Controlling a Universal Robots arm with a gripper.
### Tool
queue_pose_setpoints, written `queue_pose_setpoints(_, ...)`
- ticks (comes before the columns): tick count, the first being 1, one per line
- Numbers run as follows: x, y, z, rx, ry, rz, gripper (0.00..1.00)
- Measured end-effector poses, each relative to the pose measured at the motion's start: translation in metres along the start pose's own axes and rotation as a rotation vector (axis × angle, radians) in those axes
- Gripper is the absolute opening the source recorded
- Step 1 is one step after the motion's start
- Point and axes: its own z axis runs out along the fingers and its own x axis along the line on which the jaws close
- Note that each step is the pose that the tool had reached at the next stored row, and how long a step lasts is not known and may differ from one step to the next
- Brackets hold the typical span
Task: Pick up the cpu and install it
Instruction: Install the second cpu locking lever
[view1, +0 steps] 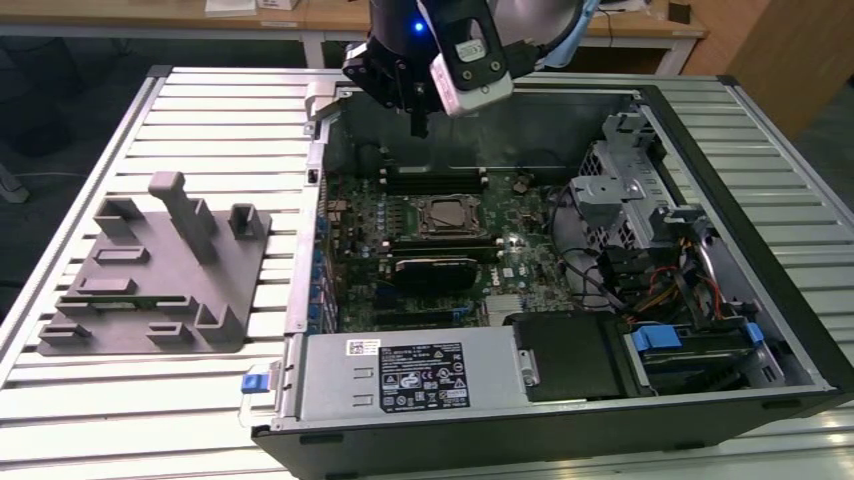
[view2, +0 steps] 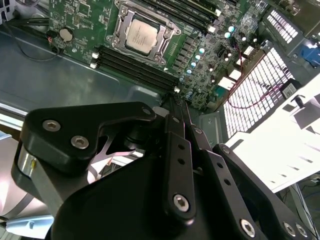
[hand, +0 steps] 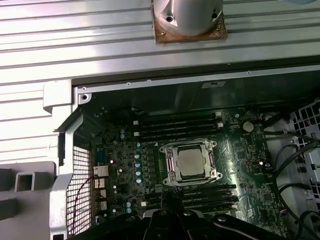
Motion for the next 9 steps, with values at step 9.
queue_pose_setpoints(9, 0.0, -0.0013, 0.0046, 0.0, 0.0, 0.0, 0.11)
